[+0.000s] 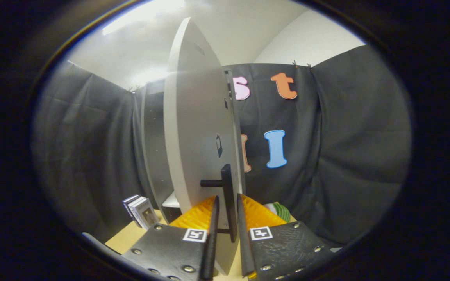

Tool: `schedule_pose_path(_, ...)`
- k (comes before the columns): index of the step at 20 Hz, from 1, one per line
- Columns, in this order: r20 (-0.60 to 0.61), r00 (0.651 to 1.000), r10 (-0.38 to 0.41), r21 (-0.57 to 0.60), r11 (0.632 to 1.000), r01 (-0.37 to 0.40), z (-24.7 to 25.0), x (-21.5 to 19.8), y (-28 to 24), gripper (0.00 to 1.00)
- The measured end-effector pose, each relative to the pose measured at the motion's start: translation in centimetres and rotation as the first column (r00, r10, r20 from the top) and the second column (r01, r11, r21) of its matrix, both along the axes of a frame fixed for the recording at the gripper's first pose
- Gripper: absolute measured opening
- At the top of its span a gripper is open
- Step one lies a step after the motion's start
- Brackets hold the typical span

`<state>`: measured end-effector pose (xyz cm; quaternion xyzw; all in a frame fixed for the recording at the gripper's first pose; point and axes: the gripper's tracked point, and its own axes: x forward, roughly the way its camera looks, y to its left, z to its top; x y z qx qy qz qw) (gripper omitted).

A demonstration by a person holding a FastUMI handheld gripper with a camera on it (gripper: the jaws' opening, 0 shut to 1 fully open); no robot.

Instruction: Open the shoe cabinet door, grab the shoes and put them into the shoe cabinet, then close the shoe cabinet door.

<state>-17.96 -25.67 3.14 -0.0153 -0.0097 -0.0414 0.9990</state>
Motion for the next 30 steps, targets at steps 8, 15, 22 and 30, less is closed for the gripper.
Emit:
schedule_pose_path(8,0.019,0.994,-0.104,0.037,0.994,0.104,0.6,-1.7,-6.1,0.19)
schedule_pose_path(15,0.047,0.984,-0.172,0.044,0.984,0.170,1.2,-3.9,-9.0,0.20)
schedule_pose_path(22,0.100,0.987,-0.122,0.014,0.993,0.121,1.8,-6.8,-5.0,0.20)
schedule_pose_path(30,0.011,0.999,0.053,-0.011,0.999,-0.053,-3.7,-5.0,4.4,0.20)
